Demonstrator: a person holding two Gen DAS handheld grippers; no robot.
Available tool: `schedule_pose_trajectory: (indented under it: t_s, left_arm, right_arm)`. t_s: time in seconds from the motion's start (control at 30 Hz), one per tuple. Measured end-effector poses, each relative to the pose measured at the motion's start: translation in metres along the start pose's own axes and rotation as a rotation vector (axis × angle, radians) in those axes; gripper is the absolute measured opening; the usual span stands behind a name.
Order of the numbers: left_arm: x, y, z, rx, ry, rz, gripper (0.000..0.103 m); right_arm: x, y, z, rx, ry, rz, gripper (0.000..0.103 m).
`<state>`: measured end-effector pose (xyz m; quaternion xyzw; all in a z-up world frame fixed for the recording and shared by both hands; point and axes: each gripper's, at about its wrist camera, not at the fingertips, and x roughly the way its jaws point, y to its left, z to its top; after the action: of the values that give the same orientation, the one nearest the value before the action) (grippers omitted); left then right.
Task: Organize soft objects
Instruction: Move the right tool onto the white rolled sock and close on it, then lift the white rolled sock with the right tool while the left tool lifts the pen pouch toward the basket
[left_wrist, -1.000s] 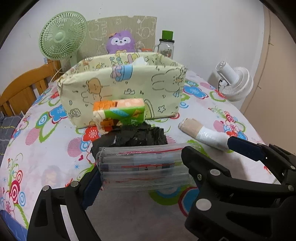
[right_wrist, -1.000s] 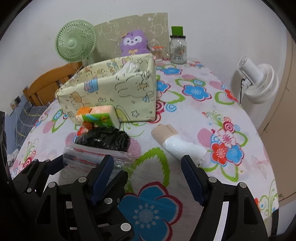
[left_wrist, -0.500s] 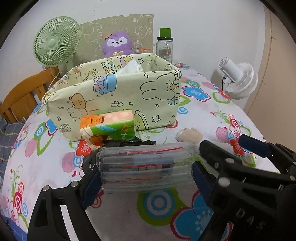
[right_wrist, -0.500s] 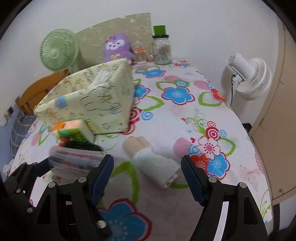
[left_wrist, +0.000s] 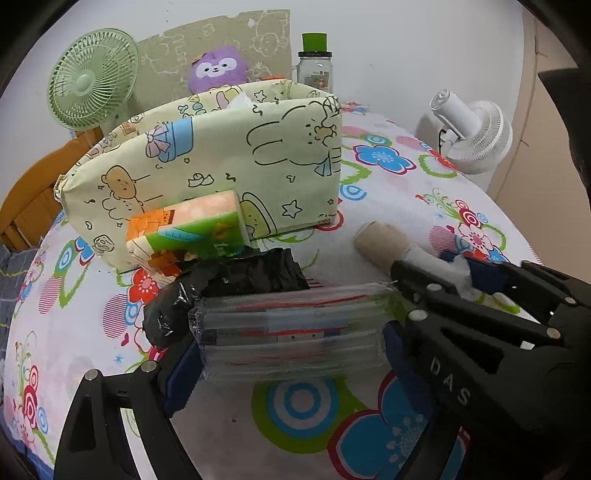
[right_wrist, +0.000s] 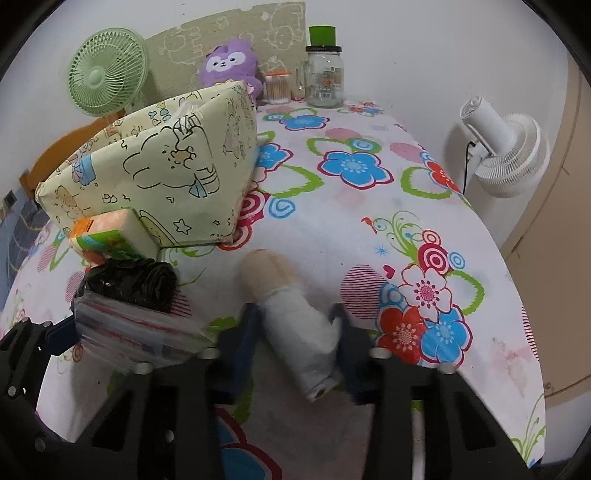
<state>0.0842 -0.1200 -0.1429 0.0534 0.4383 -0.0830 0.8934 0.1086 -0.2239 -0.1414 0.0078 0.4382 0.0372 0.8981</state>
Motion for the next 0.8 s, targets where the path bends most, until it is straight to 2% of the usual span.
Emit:
schedule_pose_trajectory:
  t_s: [0.17, 0.8]
  left_arm:
    - [-0.003, 0.001, -0.001, -0.003, -0.003, -0.013, 0.092]
    - [-0.050, 0.021, -0.007, -0.035, -0.100, -0.032, 0.092]
  right_arm:
    - [-0.004, 0.001, -0.002, 0.007, -0.009, 0.011, 0.026]
    - [-0.053, 0.029, 0.001, -0.017, -0.100, 0.004, 0.025]
